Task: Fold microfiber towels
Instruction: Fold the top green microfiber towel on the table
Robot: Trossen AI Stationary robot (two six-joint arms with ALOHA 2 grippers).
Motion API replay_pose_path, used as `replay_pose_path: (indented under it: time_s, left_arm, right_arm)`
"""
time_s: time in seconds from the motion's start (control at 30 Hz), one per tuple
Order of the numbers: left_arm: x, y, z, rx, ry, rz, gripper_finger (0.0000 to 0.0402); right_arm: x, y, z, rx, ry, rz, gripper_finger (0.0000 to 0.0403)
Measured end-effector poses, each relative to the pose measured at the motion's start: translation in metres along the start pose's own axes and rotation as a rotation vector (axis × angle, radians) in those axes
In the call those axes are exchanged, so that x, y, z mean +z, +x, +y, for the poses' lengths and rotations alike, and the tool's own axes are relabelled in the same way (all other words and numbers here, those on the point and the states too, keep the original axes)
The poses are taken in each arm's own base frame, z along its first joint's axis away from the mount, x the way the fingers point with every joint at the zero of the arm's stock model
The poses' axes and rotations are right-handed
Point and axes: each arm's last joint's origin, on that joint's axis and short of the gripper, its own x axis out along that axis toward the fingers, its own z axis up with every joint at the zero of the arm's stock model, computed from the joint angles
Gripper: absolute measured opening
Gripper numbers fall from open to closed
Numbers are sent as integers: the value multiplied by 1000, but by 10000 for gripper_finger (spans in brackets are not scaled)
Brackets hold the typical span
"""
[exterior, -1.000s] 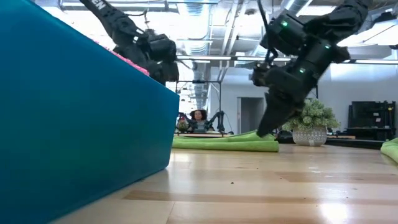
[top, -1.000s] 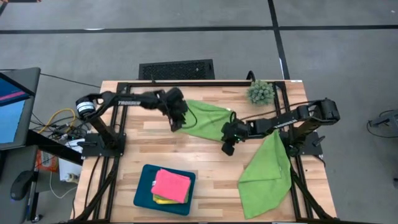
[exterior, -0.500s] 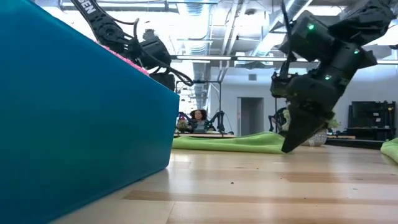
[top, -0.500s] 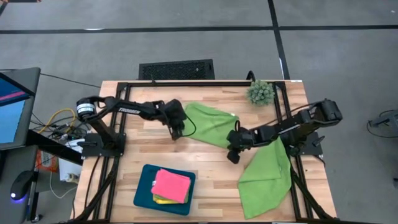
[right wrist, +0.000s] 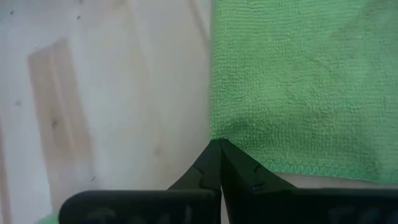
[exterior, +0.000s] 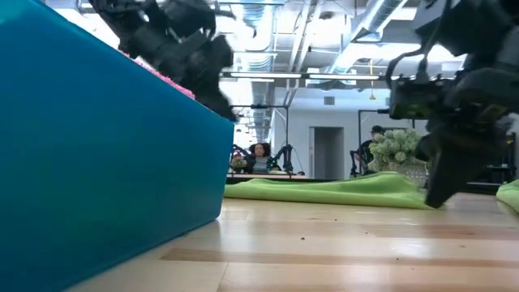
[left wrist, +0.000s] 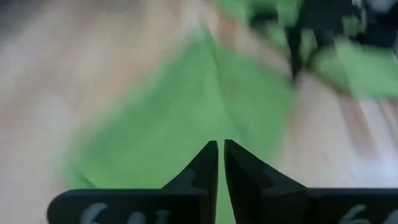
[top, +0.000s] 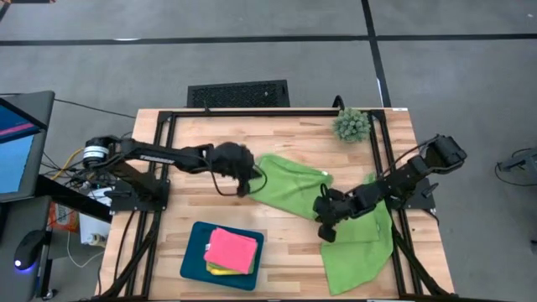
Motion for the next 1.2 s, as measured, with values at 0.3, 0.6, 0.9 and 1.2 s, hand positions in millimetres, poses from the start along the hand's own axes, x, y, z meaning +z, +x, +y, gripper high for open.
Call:
replay_pose_path:
  time_s: [0.3,0.6,0.9,1.2]
  left_arm:
    - [13,23,60,-90,48,-33,77]
    - [24,84,72,-188,280,150,136]
    - [15,105,84,-229,440,273,139]
    - [4,114,87,-224,448,313,139]
  right_arm:
    - [-17,-7,16,54,-1,63,33]
    - [-24,-9,26,76,29,83,29]
    - [-24,-9,27,75,27,87,30]
    - [-24,-9,27,74,33,86,33]
